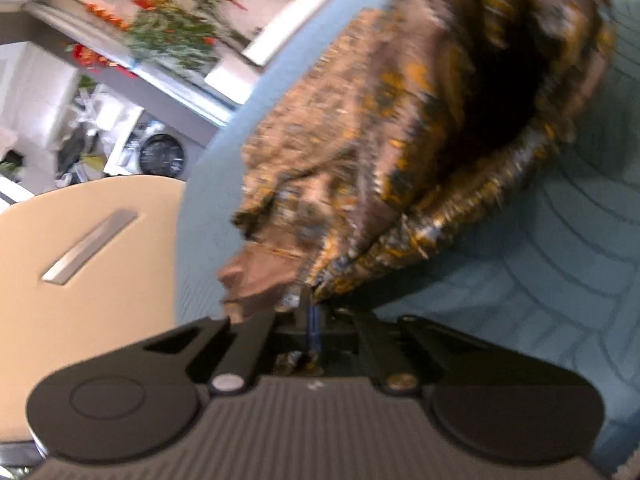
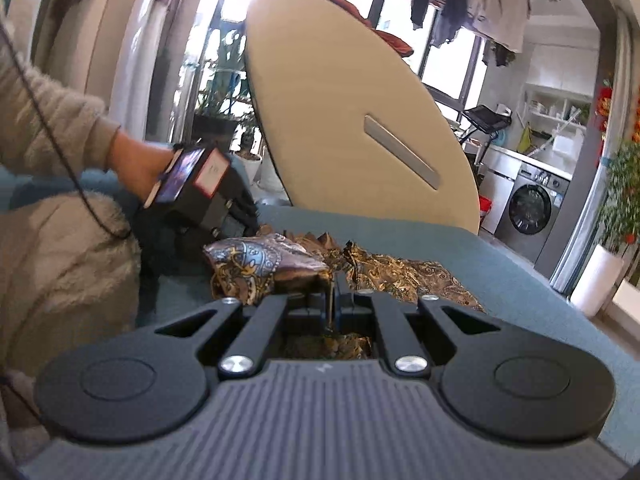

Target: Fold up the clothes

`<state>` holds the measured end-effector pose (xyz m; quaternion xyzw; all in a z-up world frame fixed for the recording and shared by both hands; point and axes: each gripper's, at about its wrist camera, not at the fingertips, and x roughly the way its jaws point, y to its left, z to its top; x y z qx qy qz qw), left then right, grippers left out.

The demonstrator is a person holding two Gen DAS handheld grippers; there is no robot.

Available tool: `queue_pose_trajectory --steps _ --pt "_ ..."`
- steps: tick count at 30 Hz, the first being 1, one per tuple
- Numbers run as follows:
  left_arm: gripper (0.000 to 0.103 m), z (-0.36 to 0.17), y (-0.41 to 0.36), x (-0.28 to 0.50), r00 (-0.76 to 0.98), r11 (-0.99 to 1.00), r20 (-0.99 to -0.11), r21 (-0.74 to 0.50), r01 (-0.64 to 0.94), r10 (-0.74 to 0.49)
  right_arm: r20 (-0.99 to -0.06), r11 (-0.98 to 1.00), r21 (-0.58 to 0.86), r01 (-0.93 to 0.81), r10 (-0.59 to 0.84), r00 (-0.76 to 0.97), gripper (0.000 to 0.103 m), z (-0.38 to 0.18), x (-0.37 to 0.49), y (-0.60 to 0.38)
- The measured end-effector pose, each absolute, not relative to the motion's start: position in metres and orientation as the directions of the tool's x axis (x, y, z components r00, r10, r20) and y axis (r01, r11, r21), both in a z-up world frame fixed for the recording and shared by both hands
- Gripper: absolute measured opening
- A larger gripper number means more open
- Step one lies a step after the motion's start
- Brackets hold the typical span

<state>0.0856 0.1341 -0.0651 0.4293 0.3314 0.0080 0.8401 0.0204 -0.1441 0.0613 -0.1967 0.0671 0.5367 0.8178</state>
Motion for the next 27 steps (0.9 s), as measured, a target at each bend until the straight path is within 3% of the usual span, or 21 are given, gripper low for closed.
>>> queue_pose_trajectory --steps 8,13,18,22,23,24,25,27 --pt "0.0 -0.019 0.131 0.125 0.837 0.682 -0.407 0.729 0.057 0.364 -0.242 0.512 -0.135 -0.848 0.813 0.529 0.007 0.072 0.057 -0.142" --pt "0.001 -0.004 0.109 0.168 0.832 0.684 -0.415 0.727 0.06 0.368 -0.246 0.672 0.061 -0.738 0.727 0.641 0.007 0.07 0.13 -0.144" --pt "0.004 -0.002 0.104 0.248 0.802 0.693 -0.469 0.714 0.1 0.369 -0.313 0.754 0.158 -0.638 0.651 0.692 0.007 0.049 0.214 -0.144" --pt "0.019 -0.015 0.103 0.3 0.772 0.688 -0.501 0.716 0.117 0.39 -0.38 0.806 0.17 -0.567 0.584 0.717 0.007 0.025 0.268 -0.145" --pt "0.034 -0.025 0.103 0.317 0.745 0.695 -0.534 0.706 0.134 0.399 -0.411 0.82 0.188 -0.54 0.565 0.715 0.007 0.014 0.286 -0.145" --pt "0.043 -0.035 0.104 0.332 0.712 0.7 -0.569 0.697 0.152 0.411 -0.445 0.83 0.209 -0.518 0.552 0.705 0.007 0.004 0.301 -0.145" --pt "0.062 -0.046 0.106 0.342 0.687 0.698 -0.586 0.698 0.159 0.43 -0.485 0.836 0.228 -0.499 0.542 0.686 0.007 -0.006 0.315 -0.144" --pt "0.068 -0.057 0.109 0.35 0.663 0.69 -0.594 0.706 0.16 0.455 -0.541 0.852 0.225 -0.473 0.513 0.667 0.009 -0.023 0.331 -0.138"
